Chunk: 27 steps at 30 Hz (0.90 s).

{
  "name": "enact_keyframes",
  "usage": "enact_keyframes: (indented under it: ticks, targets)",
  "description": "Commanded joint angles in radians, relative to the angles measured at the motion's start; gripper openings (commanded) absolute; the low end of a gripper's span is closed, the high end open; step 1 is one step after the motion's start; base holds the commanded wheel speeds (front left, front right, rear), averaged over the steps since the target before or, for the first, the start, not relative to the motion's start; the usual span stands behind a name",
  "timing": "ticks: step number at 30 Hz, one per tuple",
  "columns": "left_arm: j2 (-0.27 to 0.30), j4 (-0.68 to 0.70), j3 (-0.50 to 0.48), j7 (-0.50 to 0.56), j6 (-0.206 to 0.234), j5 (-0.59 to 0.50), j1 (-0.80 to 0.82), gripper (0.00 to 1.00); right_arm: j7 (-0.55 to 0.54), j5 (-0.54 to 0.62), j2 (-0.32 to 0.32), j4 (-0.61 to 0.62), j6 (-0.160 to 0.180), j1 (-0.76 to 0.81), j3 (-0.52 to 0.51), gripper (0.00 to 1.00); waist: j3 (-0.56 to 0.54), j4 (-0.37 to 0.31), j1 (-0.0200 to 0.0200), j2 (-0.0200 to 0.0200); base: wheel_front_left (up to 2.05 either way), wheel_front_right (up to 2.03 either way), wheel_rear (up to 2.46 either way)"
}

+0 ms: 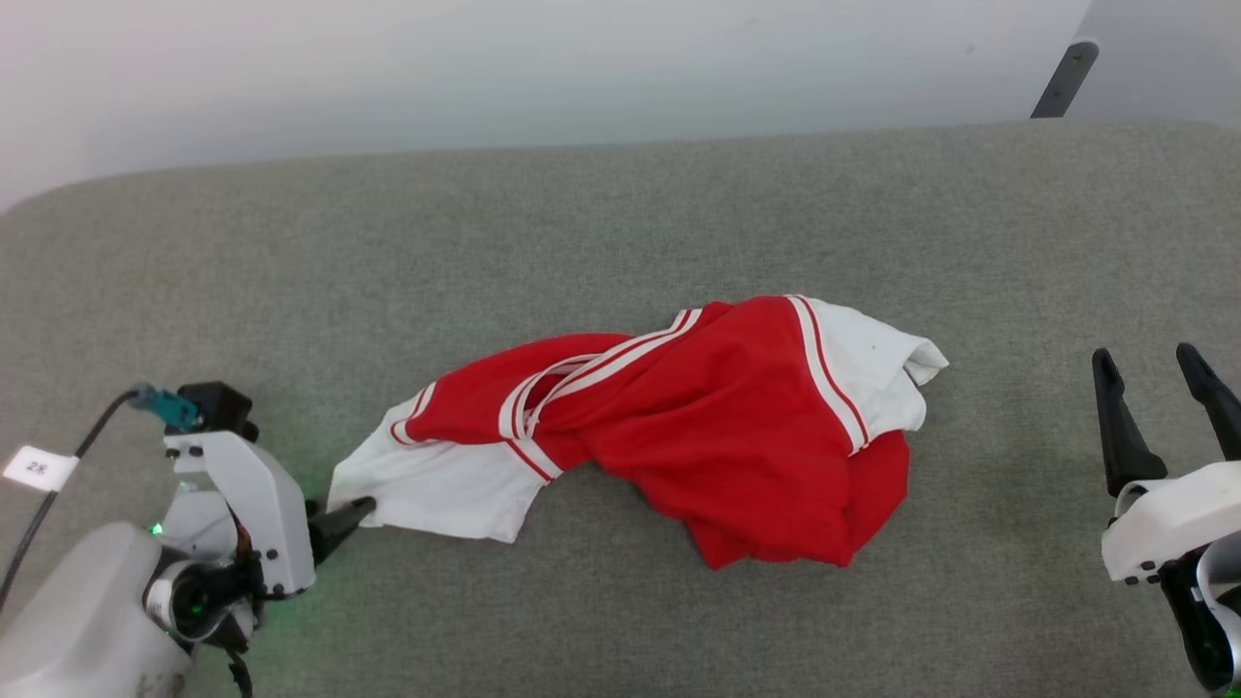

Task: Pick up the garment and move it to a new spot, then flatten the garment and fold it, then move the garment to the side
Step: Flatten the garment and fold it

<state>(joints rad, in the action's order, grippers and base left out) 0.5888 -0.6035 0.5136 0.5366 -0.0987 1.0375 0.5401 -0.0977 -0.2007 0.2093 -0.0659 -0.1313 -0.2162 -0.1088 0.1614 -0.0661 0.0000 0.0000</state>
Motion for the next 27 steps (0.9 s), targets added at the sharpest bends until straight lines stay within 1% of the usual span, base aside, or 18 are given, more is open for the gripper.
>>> enact_keyframes:
  ticks: [1, 4, 5, 6, 9, 14, 17, 20, 27]
  targets:
    - [-0.009, -0.024, 0.007, 0.005, -0.007, -0.002, 0.009, 1.00, -0.005, 0.000, 0.005, 0.004, 0.001, -0.011, 0.005, 1.00, 0.009, 0.002, 0.0000, 0.0000, 0.00, 0.00, 0.00]
    - [-0.024, -0.065, 0.007, 0.013, -0.013, 0.016, 0.024, 1.00, -0.025, -0.010, 0.015, 0.004, 0.001, -0.028, 0.024, 1.00, 0.019, 0.004, 0.0000, 0.0000, 0.00, 0.00, 0.00]
    - [-0.034, -0.075, 0.008, 0.023, -0.015, 0.024, 0.028, 0.40, -0.037, -0.020, 0.021, 0.002, 0.001, -0.032, 0.033, 1.00, 0.023, 0.006, 0.0000, 0.0000, 0.00, 0.00, 0.00]
    - [-0.041, -0.080, 0.012, 0.027, -0.019, 0.031, 0.033, 0.00, -0.053, -0.032, 0.029, -0.002, 0.001, -0.040, 0.045, 1.00, 0.026, 0.007, 0.0000, 0.0000, 0.00, 0.00, 0.00]
    - [-0.052, -0.087, 0.021, 0.029, -0.027, 0.041, 0.048, 0.00, -0.136, -0.072, 0.054, -0.009, 0.001, -0.074, 0.079, 1.00, 0.038, 0.012, 0.0000, 0.0000, 0.00, 0.00, 0.00]
    - [-0.063, -0.084, 0.034, 0.016, -0.031, 0.045, 0.082, 0.00, -0.300, -0.151, 0.124, -0.027, 0.001, -0.159, 0.159, 1.00, 0.064, 0.033, 0.0000, 0.0000, 0.00, 0.00, 0.00]
    - [-0.072, -0.077, 0.048, 0.014, -0.031, 0.041, 0.106, 0.00, -0.391, -0.206, 0.158, -0.059, 0.001, -0.218, 0.194, 1.00, 0.084, 0.053, 0.0000, 0.0000, 0.00, 0.00, 0.00]
    - [-0.078, -0.074, 0.057, 0.010, -0.032, 0.039, 0.120, 0.00, -0.443, -0.245, 0.169, -0.087, 0.001, -0.255, 0.208, 1.00, 0.096, 0.067, 0.0000, 0.0000, 0.00, 0.00, 0.00]
    - [-0.096, -0.042, 0.101, -0.003, -0.032, 0.046, 0.160, 0.00, -0.594, -0.320, 0.203, -0.213, 0.001, -0.354, 0.254, 1.00, 0.139, 0.114, 0.0000, 0.0000, 0.00, 0.00, 0.00]
